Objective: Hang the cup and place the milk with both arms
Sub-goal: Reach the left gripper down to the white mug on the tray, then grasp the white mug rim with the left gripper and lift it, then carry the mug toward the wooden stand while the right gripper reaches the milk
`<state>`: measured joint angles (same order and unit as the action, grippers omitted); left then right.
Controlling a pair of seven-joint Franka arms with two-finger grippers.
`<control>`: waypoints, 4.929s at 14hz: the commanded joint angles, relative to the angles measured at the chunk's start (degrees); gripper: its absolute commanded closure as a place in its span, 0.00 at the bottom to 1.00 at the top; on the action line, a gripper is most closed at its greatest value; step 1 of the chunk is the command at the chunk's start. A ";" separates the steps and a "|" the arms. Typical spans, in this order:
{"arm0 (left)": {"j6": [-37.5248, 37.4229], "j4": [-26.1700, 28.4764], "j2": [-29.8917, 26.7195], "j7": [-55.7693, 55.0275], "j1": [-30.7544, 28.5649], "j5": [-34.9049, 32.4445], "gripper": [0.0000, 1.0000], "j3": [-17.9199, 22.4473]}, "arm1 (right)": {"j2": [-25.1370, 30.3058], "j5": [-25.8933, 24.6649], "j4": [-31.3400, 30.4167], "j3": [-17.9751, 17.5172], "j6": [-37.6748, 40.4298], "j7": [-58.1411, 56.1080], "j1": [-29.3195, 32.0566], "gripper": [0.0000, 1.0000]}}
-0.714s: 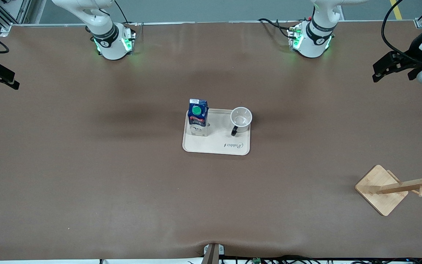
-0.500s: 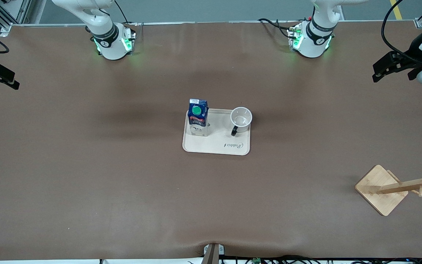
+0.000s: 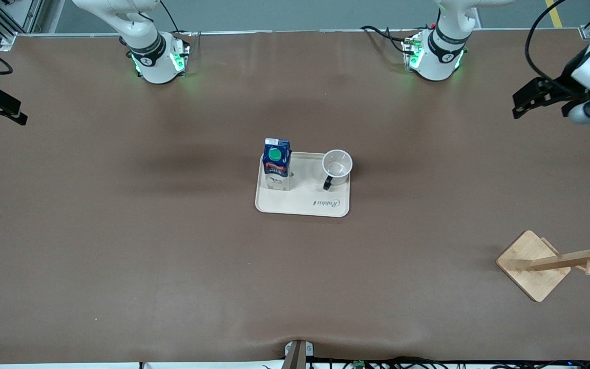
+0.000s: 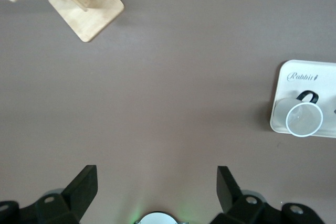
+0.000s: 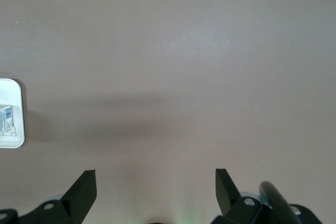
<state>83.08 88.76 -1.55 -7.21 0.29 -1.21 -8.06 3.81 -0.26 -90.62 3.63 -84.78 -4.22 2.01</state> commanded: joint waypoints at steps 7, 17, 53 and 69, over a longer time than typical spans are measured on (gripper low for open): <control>15.85 11.58 6.39 -5.44 2.43 -0.99 0.00 -11.88 | 0.23 -0.27 0.27 -0.55 0.49 -0.62 0.89 0.00; 33.28 19.25 20.17 -17.22 13.33 -5.99 0.07 -12.95 | 0.23 -0.27 0.27 -0.55 0.40 -0.62 0.89 0.00; 23.46 5.64 15.97 -11.52 3.26 -10.04 1.00 -12.77 | -14.17 11.51 0.97 -0.90 -5.55 36.25 -24.31 0.00; 17.55 -2.98 15.87 39.53 -26.29 -5.64 1.00 -12.24 | -29.47 15.82 2.73 -0.81 -24.73 50.62 -43.85 0.00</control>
<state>101.97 88.32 13.21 27.96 -24.45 -7.39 -19.96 -24.20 15.12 -89.43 1.96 -108.92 45.86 -40.75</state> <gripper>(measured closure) 0.934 0.000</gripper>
